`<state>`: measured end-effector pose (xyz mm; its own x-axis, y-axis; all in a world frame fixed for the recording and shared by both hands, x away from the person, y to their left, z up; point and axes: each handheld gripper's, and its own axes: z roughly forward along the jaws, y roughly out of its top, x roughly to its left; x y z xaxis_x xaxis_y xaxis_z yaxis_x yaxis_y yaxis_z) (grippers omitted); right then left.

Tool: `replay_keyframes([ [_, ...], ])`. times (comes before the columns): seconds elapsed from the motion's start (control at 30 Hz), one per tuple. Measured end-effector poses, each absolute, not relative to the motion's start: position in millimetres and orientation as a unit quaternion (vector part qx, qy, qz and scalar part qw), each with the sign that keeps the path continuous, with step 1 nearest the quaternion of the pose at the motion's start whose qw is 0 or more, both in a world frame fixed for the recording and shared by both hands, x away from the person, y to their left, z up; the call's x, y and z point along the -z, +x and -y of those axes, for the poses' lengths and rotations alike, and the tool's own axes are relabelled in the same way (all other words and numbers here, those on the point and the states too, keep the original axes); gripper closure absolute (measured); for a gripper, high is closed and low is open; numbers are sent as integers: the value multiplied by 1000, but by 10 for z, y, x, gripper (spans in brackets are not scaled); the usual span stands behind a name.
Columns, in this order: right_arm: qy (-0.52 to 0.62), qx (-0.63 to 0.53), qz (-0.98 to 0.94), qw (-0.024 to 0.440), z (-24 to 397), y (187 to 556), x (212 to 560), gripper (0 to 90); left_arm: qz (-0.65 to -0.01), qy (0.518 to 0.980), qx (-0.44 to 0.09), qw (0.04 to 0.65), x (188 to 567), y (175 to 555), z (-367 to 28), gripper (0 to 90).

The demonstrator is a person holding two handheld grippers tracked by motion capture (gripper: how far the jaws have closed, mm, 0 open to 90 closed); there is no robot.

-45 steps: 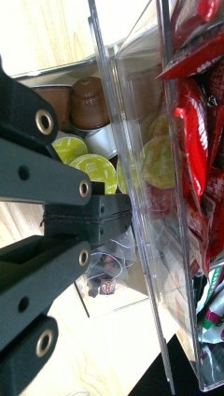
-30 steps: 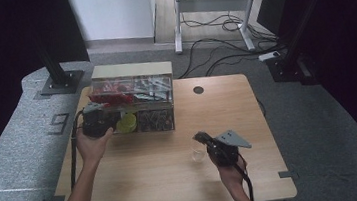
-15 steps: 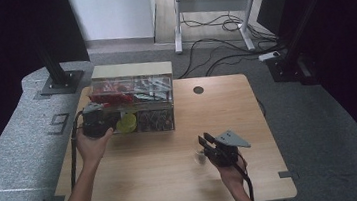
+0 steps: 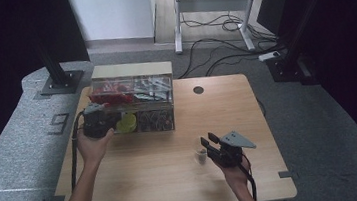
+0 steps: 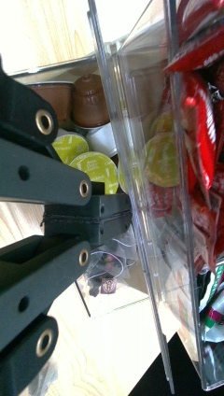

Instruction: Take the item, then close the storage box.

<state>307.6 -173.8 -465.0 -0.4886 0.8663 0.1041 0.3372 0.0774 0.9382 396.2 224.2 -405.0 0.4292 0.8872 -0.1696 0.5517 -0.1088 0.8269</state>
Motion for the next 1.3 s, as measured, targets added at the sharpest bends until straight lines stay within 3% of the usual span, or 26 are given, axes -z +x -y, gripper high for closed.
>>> replay_keyframes([
  [1.3,452,-494,-697,256,1895,3087,4805,629,-515,726,-156,428,4543,3826,-2342,900],
])
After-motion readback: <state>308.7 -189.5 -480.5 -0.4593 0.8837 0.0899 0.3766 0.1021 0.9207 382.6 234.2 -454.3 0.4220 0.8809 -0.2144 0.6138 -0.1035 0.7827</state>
